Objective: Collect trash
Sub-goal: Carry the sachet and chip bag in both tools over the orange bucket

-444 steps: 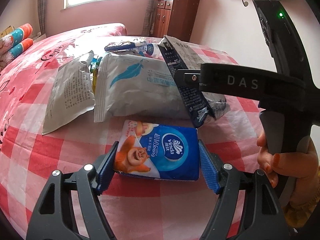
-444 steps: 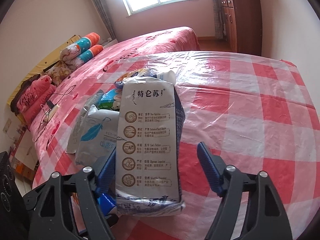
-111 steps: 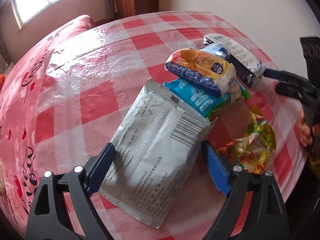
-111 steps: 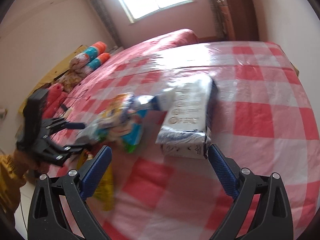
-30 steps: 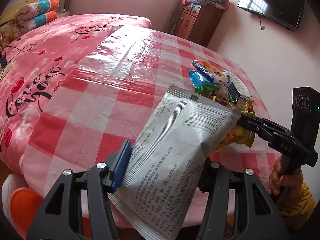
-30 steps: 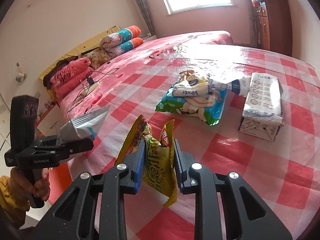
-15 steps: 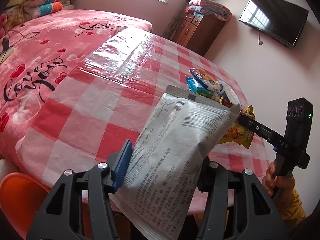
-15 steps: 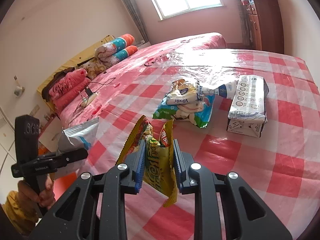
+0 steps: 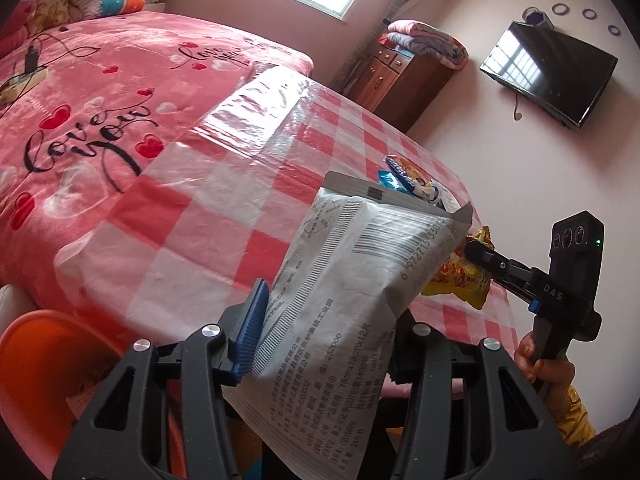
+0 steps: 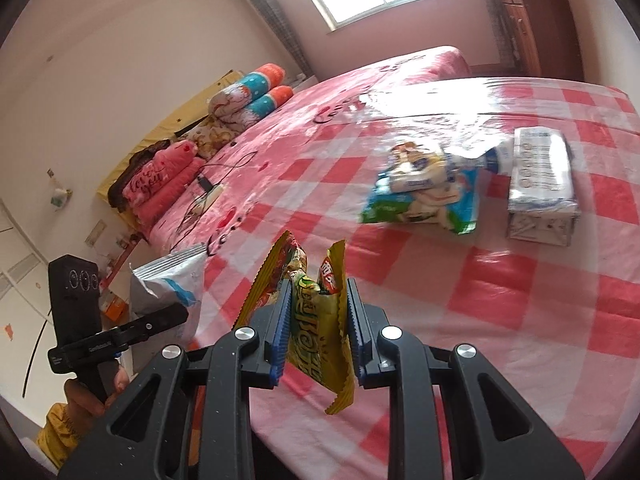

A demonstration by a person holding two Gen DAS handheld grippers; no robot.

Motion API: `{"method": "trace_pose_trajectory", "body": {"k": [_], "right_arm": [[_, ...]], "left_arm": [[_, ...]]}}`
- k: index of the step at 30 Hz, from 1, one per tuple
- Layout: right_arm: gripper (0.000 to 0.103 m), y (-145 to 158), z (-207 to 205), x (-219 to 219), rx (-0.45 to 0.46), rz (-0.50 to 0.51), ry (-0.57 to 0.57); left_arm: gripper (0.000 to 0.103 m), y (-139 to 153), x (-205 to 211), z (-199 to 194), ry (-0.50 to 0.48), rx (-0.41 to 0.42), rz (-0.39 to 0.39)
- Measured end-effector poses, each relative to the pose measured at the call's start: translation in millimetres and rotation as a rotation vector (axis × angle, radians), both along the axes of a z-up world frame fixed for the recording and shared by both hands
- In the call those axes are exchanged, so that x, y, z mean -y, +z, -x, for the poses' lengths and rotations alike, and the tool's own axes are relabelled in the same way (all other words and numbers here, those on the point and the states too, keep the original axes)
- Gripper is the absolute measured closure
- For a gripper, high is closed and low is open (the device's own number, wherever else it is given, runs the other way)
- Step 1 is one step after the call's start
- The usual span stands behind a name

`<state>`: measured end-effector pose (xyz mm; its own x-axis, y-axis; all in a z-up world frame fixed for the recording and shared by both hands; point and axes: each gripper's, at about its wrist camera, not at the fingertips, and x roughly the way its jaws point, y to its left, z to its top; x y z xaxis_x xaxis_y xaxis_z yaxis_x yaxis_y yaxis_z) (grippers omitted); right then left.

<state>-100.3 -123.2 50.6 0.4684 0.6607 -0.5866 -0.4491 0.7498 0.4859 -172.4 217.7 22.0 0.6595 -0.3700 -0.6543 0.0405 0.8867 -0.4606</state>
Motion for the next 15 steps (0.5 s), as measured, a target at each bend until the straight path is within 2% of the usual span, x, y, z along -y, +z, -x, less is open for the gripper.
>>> {"method": "trace_pose_trajectory", "body": {"k": [8, 15], "right_arm": [[0.076, 5.9, 17.1, -60.0, -0.016, 0.012, 0.142], [0.076, 7.7, 32.6, -123.1, -0.036, 0.02, 0.301]], "left_arm": [[0.052, 3.2, -41.4, 37.5, 0.093, -0.001, -0.008], [0.052, -9.7, -94.4, 74.8, 0.235, -0.041, -0.015]]}}
